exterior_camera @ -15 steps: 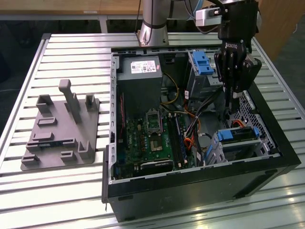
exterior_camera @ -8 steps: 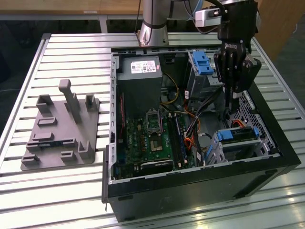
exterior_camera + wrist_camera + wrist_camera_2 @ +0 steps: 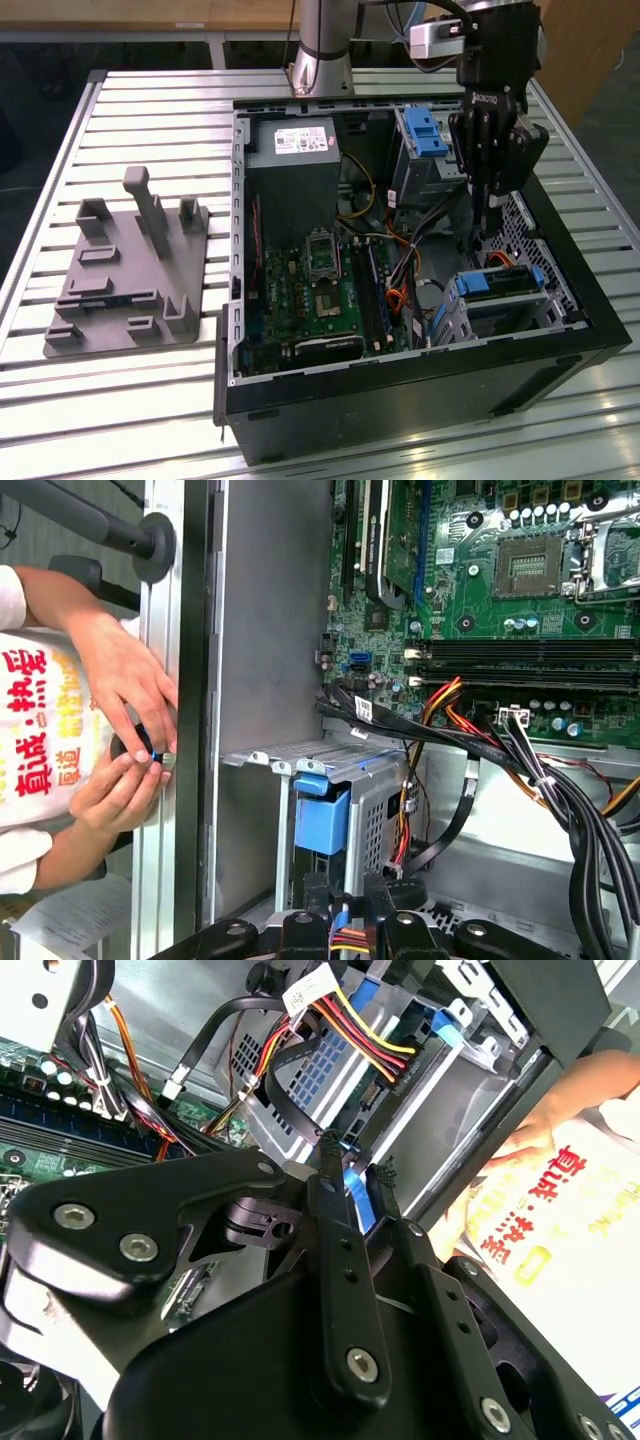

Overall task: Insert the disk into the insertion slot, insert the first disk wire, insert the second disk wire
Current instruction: 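Insert the second disk wire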

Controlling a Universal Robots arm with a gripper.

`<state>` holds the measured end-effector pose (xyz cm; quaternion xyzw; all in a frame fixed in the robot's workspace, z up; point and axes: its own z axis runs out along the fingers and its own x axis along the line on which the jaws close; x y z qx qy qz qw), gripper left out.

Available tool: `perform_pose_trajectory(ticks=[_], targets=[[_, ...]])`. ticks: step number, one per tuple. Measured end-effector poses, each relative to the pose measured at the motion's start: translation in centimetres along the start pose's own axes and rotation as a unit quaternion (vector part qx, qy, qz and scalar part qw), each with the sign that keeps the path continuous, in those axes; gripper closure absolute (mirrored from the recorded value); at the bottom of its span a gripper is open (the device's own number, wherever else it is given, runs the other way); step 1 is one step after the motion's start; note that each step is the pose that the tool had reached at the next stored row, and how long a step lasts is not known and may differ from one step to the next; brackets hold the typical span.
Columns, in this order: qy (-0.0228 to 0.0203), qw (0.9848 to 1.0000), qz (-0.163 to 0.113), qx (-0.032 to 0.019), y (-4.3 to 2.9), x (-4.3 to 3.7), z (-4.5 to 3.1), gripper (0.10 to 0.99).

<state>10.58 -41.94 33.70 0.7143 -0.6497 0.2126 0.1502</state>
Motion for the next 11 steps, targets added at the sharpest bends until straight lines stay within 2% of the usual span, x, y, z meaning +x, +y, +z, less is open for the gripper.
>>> perform_pose_trajectory(ticks=[11], targets=[[0.0001,1.0,0.0,0.0003,0.16,-0.09,0.14,0.8]])
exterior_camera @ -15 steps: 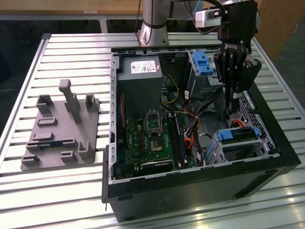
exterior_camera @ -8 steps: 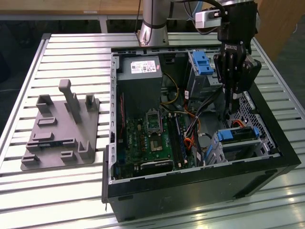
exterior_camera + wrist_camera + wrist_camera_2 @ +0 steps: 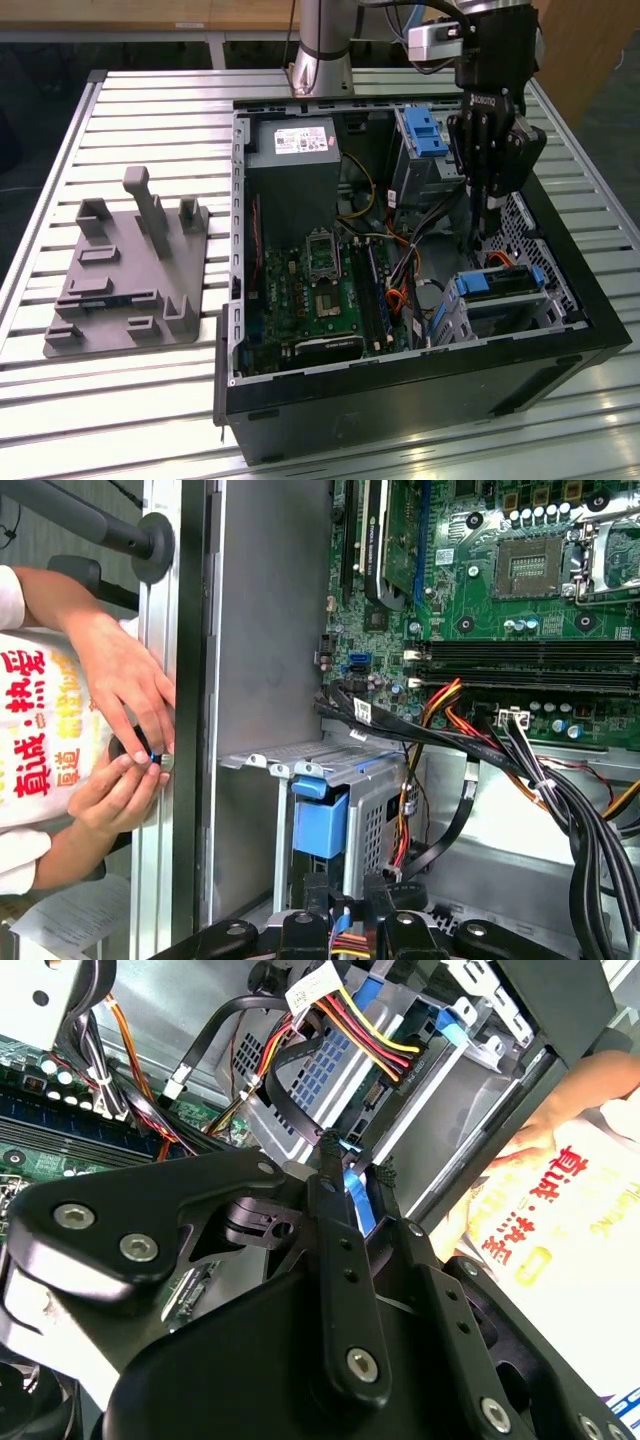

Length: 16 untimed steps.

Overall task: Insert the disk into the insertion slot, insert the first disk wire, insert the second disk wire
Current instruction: 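Insert the second disk wire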

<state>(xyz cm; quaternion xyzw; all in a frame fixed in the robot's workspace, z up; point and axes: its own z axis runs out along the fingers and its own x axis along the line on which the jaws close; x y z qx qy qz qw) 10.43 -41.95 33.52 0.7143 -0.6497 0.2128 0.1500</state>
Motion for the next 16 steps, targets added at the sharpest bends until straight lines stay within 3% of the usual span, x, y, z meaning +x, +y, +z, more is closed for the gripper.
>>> perform_pose_trajectory(ticks=[5,7,16], targets=[[0.0005,1.0,0.0,0.0002,0.05,0.0,-0.01,0.8],[0.0009,1.0,0.0,0.0002,0.05,-0.01,-0.01,0.882],[0.0015,1.0,0.0,0.0001,0.05,-0.01,0.0,0.886]])
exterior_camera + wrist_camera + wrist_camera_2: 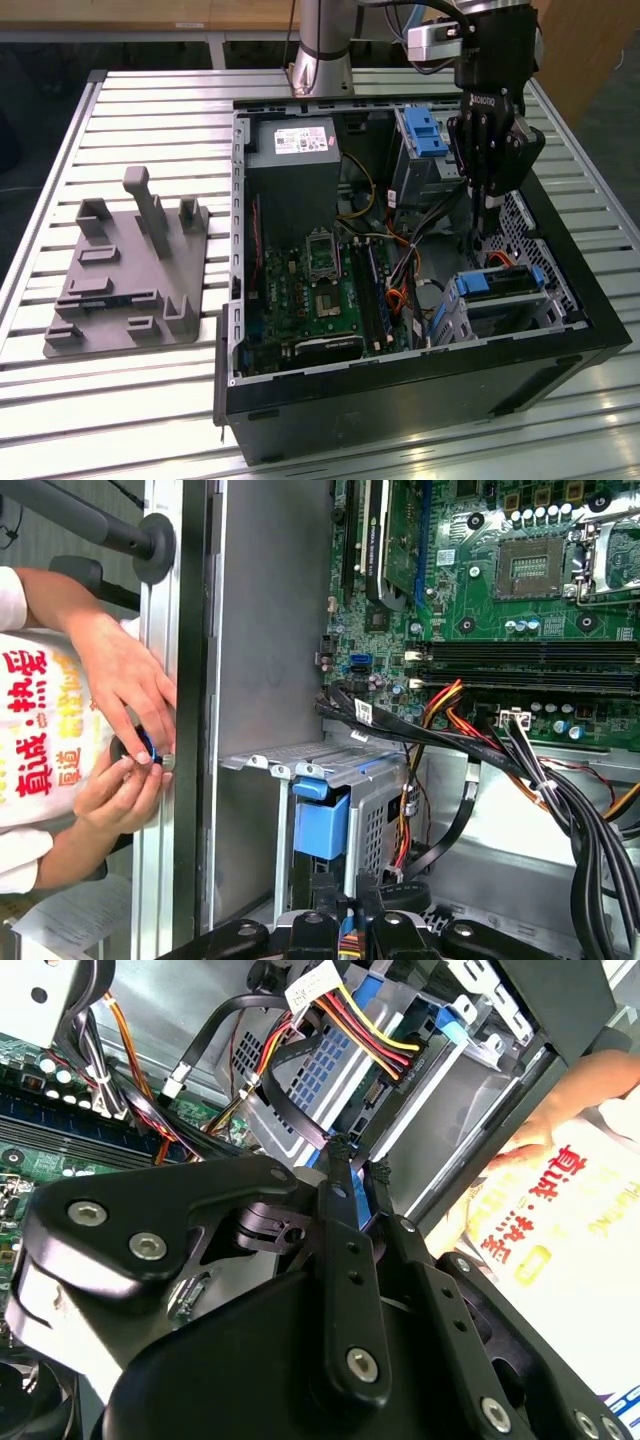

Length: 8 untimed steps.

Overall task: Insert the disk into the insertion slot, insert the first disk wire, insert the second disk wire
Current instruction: 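Insert the second disk wire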

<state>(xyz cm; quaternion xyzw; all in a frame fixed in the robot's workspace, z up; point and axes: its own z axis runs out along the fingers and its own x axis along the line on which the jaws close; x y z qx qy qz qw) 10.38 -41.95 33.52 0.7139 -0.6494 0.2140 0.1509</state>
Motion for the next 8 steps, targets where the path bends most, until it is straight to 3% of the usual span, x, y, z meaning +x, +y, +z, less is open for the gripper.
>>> perform_pose_trajectory(ticks=[3,8], targets=[[0.0009,1.0,-0.001,-0.0023,-0.32,0.02,0.04,0.886],[-0.0019,0.9996,-0.014,-0.025,-1.76,0.11,0.2,0.886]])
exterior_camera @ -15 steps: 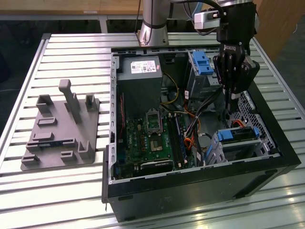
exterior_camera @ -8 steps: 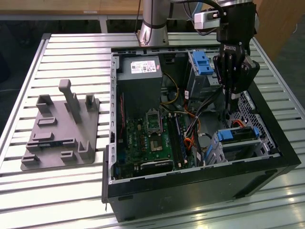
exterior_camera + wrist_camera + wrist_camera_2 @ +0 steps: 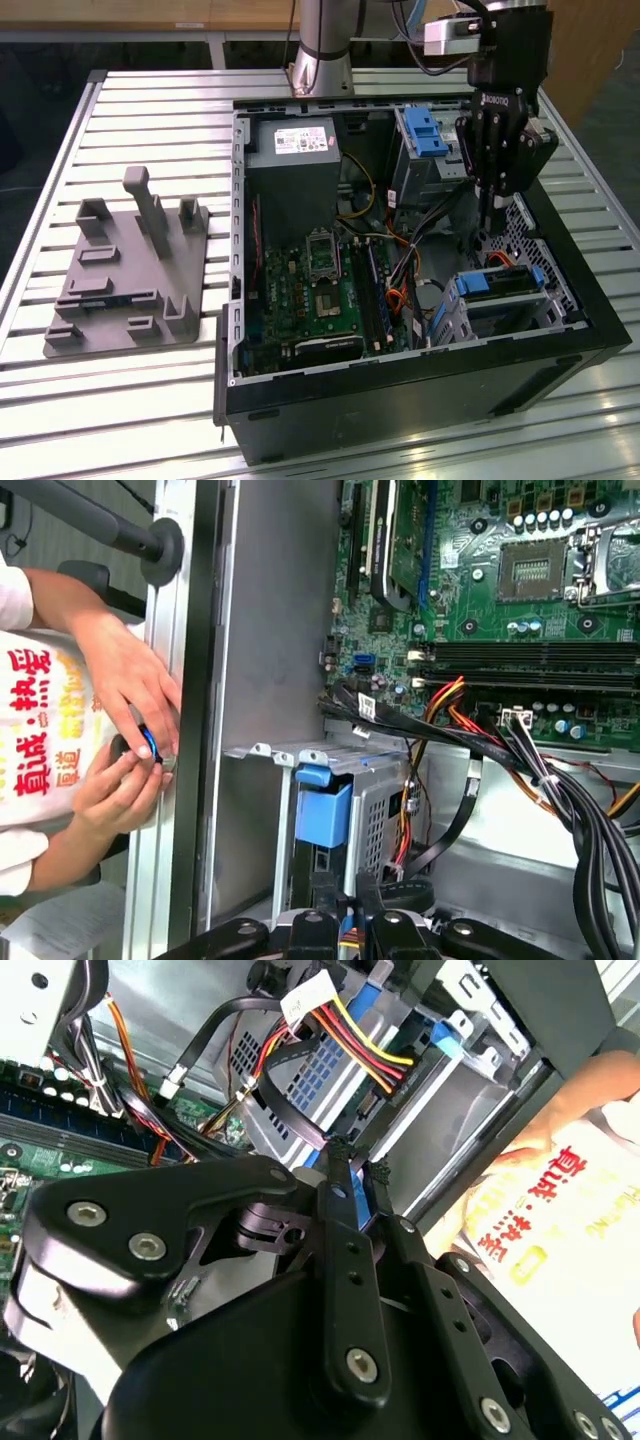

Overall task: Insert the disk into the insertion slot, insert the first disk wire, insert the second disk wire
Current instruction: 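Insert the second disk wire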

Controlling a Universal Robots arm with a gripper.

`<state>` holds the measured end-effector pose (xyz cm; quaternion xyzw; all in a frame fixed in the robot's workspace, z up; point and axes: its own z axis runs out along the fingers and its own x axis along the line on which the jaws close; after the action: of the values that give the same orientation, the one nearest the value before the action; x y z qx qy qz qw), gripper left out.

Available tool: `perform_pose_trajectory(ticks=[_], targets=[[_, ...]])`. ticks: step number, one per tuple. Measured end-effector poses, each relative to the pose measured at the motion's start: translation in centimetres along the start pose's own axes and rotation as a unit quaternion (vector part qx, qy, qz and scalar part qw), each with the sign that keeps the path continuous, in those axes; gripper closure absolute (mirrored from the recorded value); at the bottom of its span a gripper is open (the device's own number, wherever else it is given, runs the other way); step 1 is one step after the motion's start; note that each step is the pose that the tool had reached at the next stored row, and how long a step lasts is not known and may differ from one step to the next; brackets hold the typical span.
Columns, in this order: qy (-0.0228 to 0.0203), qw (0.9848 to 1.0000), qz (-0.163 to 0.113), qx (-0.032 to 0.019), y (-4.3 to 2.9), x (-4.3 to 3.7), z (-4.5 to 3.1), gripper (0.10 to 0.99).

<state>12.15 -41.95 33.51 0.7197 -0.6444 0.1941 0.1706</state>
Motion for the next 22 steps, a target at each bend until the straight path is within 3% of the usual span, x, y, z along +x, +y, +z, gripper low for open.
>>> perform_pose_trajectory(ticks=[2,3,8,13,17,19,22], targets=[[-0.0011,1.0,-0.005,-0.0082,-0.53,0.05,0.03,0.886],[-0.0013,0.9999,-0.006,-0.0099,-0.69,0.07,0.04,0.886],[-0.0026,0.9999,-0.006,-0.0105,-0.98,0.32,0.19,0.886],[-0.011,0.9999,-0.005,-0.0101,-1.0,0.89,0.52,0.886],[-0.0208,0.9997,0.0,-0.0115,-1.0,0.97,0.56,0.886],[-0.0238,0.9996,0.006,-0.0144,-1.0,0.97,0.56,0.886],[-0.0256,0.9992,0.022,-0.023,-1.0,0.96,0.58,0.886]])
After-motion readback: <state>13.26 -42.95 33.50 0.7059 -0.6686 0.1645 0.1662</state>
